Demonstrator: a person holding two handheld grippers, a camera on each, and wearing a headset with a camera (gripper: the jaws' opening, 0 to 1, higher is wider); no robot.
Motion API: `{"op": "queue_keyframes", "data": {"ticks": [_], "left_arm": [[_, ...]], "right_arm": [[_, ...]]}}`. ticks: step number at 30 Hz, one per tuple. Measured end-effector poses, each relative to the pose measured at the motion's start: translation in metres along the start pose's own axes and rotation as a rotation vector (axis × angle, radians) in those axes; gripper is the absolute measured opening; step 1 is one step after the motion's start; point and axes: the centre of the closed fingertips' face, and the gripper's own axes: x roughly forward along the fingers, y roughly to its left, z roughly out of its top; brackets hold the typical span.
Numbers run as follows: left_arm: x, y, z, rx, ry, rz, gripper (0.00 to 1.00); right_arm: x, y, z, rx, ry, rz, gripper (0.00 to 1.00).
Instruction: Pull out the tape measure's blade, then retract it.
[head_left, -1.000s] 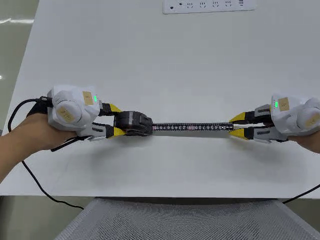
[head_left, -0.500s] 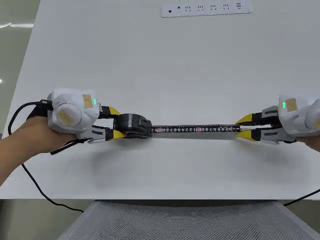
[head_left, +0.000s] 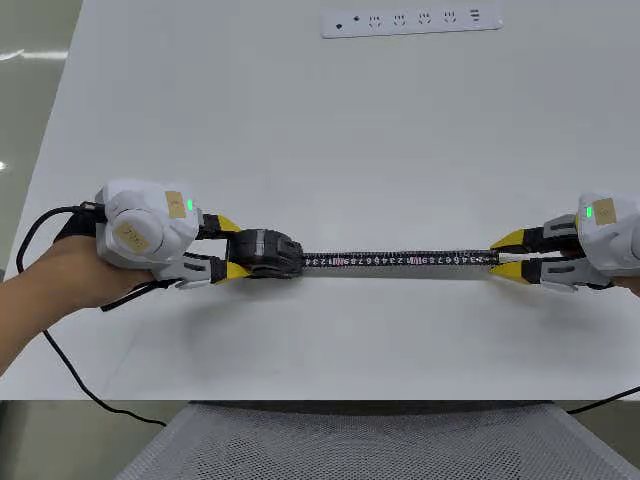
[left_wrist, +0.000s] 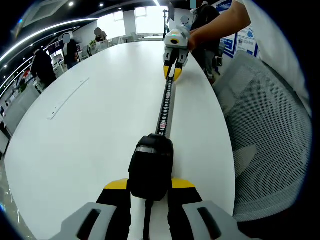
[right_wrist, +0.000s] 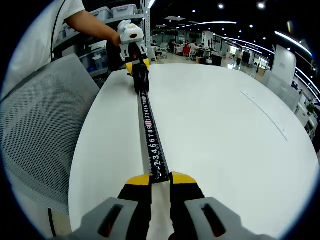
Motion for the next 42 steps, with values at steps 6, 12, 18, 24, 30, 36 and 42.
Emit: {"op": "queue_keyframes", "data": {"ticks": [6, 12, 18, 24, 30, 36, 42], "left_arm": [[0.001, 0.000, 0.001, -0.010, -0.002, 0.001, 0.25], [0.003, 0.001, 0.003, -0.024, 0.007, 0.010, 0.26], [0.002, 0.000, 0.003, -0.027, 0.012, 0.009, 0.26], [0.002, 0.001, 0.003, -0.045, 0.012, 0.012, 0.26], [0.002, 0.001, 0.003, -0.064, 0.013, 0.013, 0.27], [0.003, 0.001, 0.003, -0.067, 0.018, 0.011, 0.28], [0.003, 0.000, 0.004, -0.057, 0.021, 0.015, 0.28]], "right_arm": [[0.002, -0.001, 0.000, 0.020, 0.003, 0.003, 0.11], [0.006, 0.002, -0.004, 0.026, 0.013, 0.006, 0.12], [0.009, 0.005, -0.007, 0.026, 0.018, 0.012, 0.12], [0.010, 0.004, -0.007, 0.029, 0.017, 0.015, 0.13], [0.009, 0.003, -0.008, 0.047, 0.019, 0.020, 0.14], [0.006, 0.005, -0.008, 0.057, 0.026, 0.017, 0.14], [0.005, 0.007, -0.007, 0.060, 0.023, 0.024, 0.15]]}}
